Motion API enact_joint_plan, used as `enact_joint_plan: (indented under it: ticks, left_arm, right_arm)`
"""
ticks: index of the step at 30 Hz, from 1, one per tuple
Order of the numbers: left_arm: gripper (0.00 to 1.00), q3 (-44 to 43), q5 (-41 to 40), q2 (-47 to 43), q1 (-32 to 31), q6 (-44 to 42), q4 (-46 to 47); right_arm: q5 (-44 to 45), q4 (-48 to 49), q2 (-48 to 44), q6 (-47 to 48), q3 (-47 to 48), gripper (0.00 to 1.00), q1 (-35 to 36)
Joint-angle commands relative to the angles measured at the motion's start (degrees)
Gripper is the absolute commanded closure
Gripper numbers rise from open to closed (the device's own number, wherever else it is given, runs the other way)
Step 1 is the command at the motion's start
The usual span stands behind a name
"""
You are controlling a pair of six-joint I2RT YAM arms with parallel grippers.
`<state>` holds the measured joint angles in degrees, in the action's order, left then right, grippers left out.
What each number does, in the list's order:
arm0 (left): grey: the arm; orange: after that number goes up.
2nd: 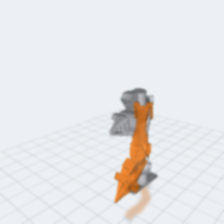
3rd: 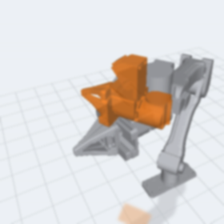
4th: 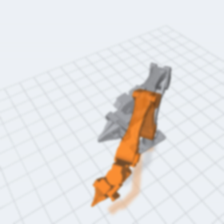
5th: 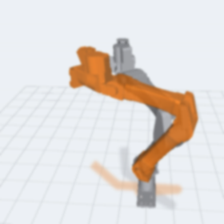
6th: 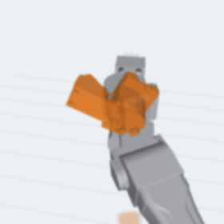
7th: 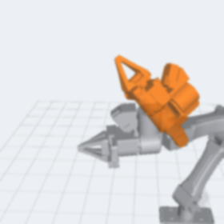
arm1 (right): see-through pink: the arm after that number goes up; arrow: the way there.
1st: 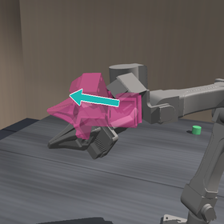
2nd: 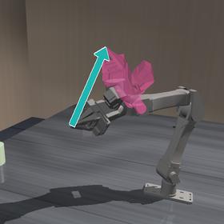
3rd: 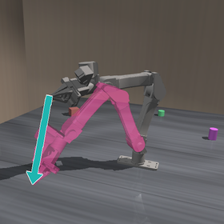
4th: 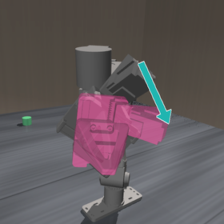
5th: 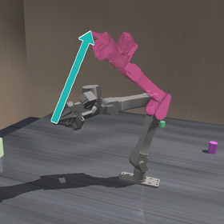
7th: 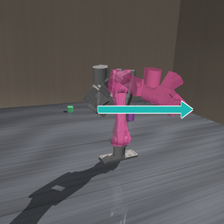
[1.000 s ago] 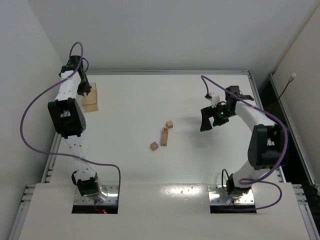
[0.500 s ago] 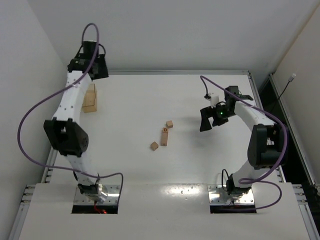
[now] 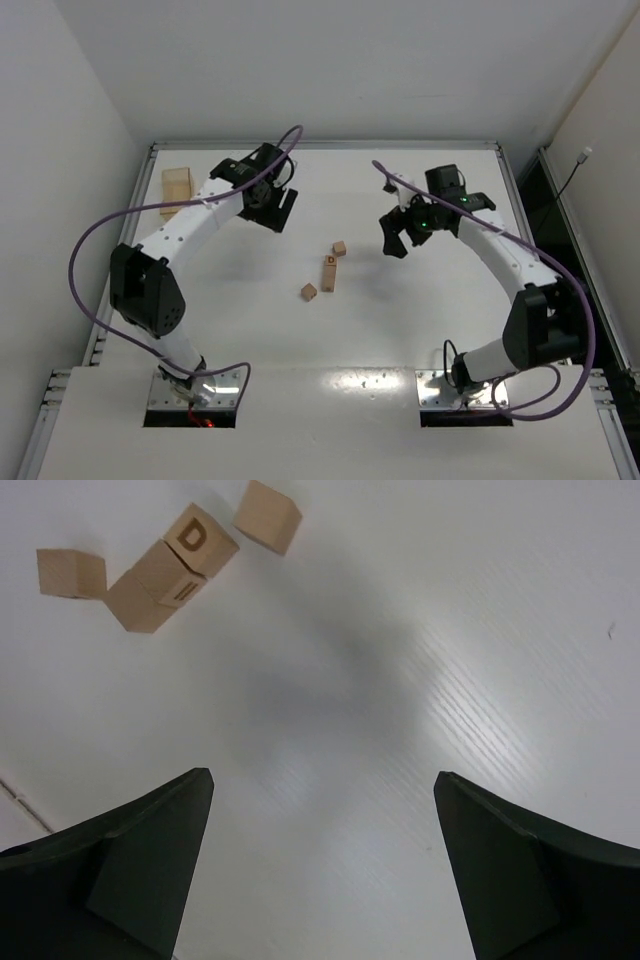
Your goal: Build the wood block tower
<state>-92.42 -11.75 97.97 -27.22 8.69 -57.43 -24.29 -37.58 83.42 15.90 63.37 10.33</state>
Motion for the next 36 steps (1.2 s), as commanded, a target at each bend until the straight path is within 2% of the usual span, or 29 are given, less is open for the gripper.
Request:
enact_joint_plan:
  ticks: [1,3,4,6,8,9,12,13,16,18,20,21,22,23,25,26,31,36]
  left_arm:
    - [0.31,1.3,2.6,-6.8,0.4,-1.2,2.8]
    - [0.31,3.4,2.6,-7.5,0.4,-1.8,2.8]
    - [0.33,3.9,2.6,-7.5,0.4,-1.8,2.8]
    - [0.41,4.8,2.6,-7.5,0.4,-3.1,3.4]
    - [0.53,4.1,8.2,-6.5,0.4,-3.6,4.0]
    - [0.71,3.5,9.9,-5.7,0.4,-3.6,4.5]
    - [1.00,-1.1,11.7,0.4,0.4,-3.6,4.5]
    - [1.00,-2.7,13.5,2.3,0.4,-3.6,3.1]
    - [1.00,-6.6,16.0,8.4,-0.9,-4.2,3.6]
    - [1.00,-7.2,13.5,10.7,-2.6,-4.2,4.8]
    - [1.00,-7.8,10.1,14.2,-5.6,-4.2,6.1]
    - [1.00,-8.4,10.1,15.3,-7.7,-4.2,6.6]
    - [1.00,-8.4,8.8,17.4,-8.9,-4.2,7.3]
    - [1.00,-8.4,5.5,18.3,-10.0,-4.2,7.3]
    - [1.00,-8.4,3.8,20.1,-13.6,-4.7,8.1]
    - [1.00,-8.4,2.2,21.4,-14.7,-4.7,8.7]
    - [1.00,-12.2,-0.3,26.7,-21.1,-4.7,8.7]
    - [1.00,-13.8,-1.6,31.6,-23.1,-4.2,7.3]
  right_arm:
    - [4.2,3.6,4.2,0.3,3.9,0.12,5.1]
    - [7.7,3.6,7.0,-0.8,7.1,0.19,8.8]
    - [8.4,4.2,9.8,-1.5,8.0,0.28,9.7]
    - [9.9,4.2,12.7,-4.3,11.1,0.34,11.1]
    - [10.9,4.2,16.7,-6.0,13.8,0.43,11.1]
    - [12.2,4.2,17.6,-7.4,14.6,0.47,11.6]
    - [15.1,4.7,19.5,-9.6,16.5,0.80,11.6]
    - [16.4,4.7,19.5,-10.4,16.5,1.00,11.6]
    - [22.5,6.6,18.3,-11.9,15.9,1.00,11.0]
    - [28.1,7.8,16.7,-12.5,13.8,1.00,9.7]
    - [32.1,8.5,14.3,-12.5,11.5,0.92,8.8]
    - [32.7,9.0,13.5,-13.0,10.3,0.86,7.5]
    - [34.2,9.0,12.0,-13.0,9.7,0.75,6.9]
    - [34.9,9.0,11.1,-13.0,9.1,0.51,6.1]
    - [36.8,9.5,9.3,-13.6,7.3,0.37,3.8]
    - [36.8,10.1,7.5,-13.6,6.8,0.27,2.9]
    - [36.7,10.1,3.8,-14.8,5.5,0.26,-3.5]
    - [32.7,9.5,0.7,-14.8,4.5,0.26,-8.0]
